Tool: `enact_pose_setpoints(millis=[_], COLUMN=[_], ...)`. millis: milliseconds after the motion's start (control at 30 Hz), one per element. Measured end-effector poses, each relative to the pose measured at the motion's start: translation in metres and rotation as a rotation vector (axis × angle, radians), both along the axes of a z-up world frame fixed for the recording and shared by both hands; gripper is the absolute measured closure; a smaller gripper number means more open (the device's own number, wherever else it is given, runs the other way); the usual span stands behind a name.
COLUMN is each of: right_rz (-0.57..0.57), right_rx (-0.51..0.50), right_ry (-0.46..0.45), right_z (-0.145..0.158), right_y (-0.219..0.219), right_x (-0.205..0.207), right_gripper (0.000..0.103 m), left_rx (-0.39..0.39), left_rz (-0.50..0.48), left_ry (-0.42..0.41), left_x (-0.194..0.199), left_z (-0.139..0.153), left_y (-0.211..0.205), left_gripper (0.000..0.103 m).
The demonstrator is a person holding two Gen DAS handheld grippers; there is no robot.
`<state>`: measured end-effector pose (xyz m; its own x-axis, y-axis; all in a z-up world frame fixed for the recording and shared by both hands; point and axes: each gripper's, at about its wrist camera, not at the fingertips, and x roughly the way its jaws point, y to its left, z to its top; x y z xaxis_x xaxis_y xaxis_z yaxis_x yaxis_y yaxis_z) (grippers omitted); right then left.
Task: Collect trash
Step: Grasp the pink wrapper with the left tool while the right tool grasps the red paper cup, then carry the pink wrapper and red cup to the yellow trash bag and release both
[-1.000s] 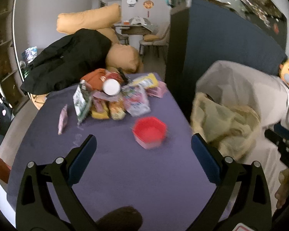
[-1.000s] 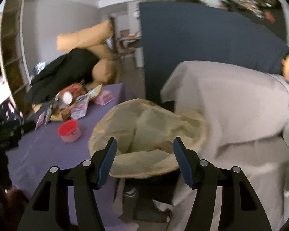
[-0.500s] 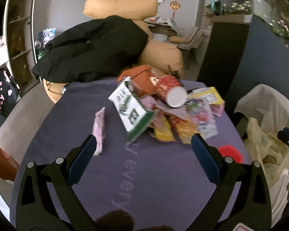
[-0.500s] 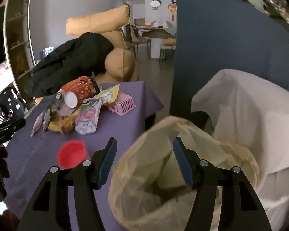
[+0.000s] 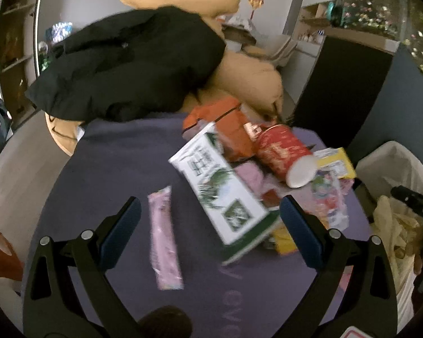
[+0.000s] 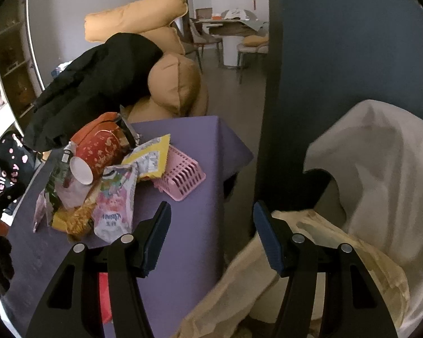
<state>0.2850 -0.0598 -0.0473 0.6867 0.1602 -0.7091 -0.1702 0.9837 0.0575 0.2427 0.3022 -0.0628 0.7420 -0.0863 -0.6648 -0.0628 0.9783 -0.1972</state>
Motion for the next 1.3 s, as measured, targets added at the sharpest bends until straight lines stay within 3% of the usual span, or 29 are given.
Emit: enact_pose_setpoints(millis=[200, 367, 533, 633, 700, 800, 1000, 1133, 1300], right_rz=[0.07, 0.004, 0.031, 0.053, 0.079, 0.117, 0.196, 0.233, 0.219], right_rx=[0.005, -0.047, -0.061, -0.056, -0.027, 0.008, 0.098, 0.093, 0.016], right_ry=[0.079, 0.032, 0.047, 0.045, 0.049, 0.045, 0.073, 0.09, 0.128], right_z=[-0.012, -0.015, -0.019, -0.013, -0.009, 0.003, 0.009, 0.001, -0.02], right_y=[0.02, 0.04, 0.069, 0.083, 0.088, 0.103, 0.152, 0.192, 0.217], right_x=[0.019, 0.029, 0.043, 0.046, 0.047, 0.049, 0.064, 0.076, 0.088], right_gripper=[0.045, 0.045, 0.045, 0.045, 0.045, 0.045, 0.045, 0.045, 0.045], left_rx=[-0.069, -0.102, -0.147, -0.176, -0.192, -0.207, -0.203, -0.2, -0.216], left_rz=[-0.005, 0.002, 0.039, 0.019, 0.004, -0.031, -0.08, -0.087, -0.077], left_ry=[0.094, 0.195, 0.208, 0.212, 0.21, 0.202, 0.137, 0.109, 0.103], left_x=[0.012, 0.02, 0.028, 0.032, 0.033, 0.032, 0.019, 0.011, 0.004], left_z=[-0.023, -0.05, -0.063, -0.065, -0.065, -0.062, -0.045, -0.036, -0.036], left_y=[0.034, 0.047, 0.058, 0.058, 0.057, 0.051, 0.036, 0.033, 0.037], left_gripper=[0.01, 0.025, 0.033, 0.05, 0.069, 0.083, 0.085, 0.085, 0.085])
